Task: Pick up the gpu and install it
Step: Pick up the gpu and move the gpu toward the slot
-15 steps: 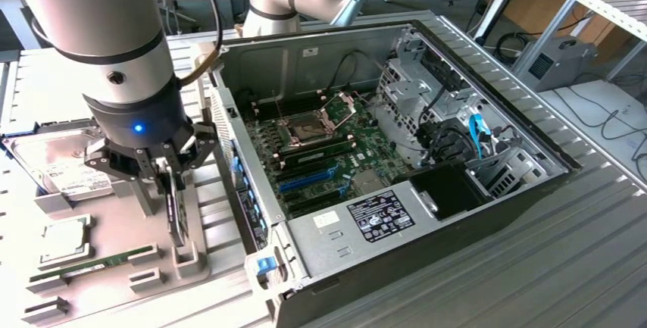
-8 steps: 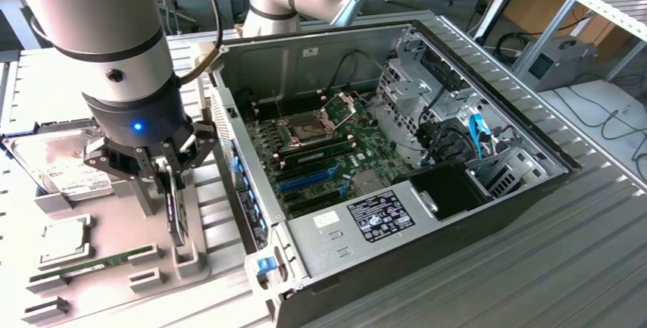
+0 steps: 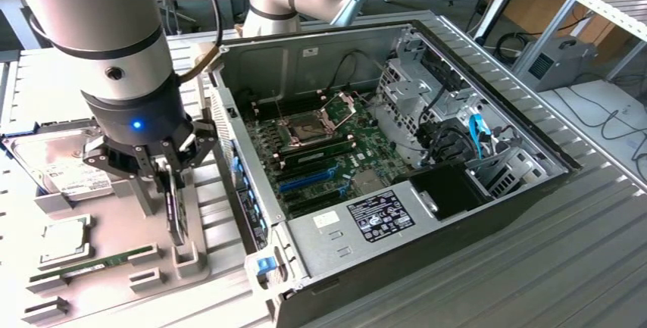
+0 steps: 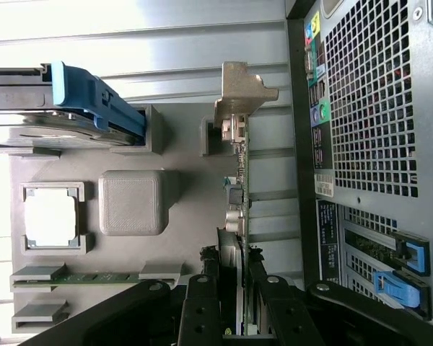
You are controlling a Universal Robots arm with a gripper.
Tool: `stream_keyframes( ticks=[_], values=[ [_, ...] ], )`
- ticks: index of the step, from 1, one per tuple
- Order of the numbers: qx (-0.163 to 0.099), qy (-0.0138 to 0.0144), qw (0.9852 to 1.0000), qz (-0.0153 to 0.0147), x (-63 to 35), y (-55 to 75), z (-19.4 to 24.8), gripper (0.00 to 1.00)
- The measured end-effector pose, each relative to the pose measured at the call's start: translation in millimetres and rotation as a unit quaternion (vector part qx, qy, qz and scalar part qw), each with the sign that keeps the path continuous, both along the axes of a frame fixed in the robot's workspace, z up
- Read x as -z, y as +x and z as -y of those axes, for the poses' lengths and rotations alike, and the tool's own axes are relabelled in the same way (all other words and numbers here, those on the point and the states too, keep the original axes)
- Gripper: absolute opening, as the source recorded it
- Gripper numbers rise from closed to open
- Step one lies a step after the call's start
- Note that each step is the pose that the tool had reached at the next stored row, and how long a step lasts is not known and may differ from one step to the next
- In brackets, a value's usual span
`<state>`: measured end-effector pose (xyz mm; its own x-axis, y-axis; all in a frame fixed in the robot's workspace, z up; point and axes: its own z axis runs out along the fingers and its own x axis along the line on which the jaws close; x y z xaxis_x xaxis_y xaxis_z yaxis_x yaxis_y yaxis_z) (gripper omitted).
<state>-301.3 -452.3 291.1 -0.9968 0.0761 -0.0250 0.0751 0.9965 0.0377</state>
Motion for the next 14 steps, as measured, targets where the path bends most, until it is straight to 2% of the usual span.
stream_keyframes(
  ticks=[14],
  values=[
    [0.000,0.0000,1.0000,0.0000,-3.8,0.0,0.0,0.26]
  ],
)
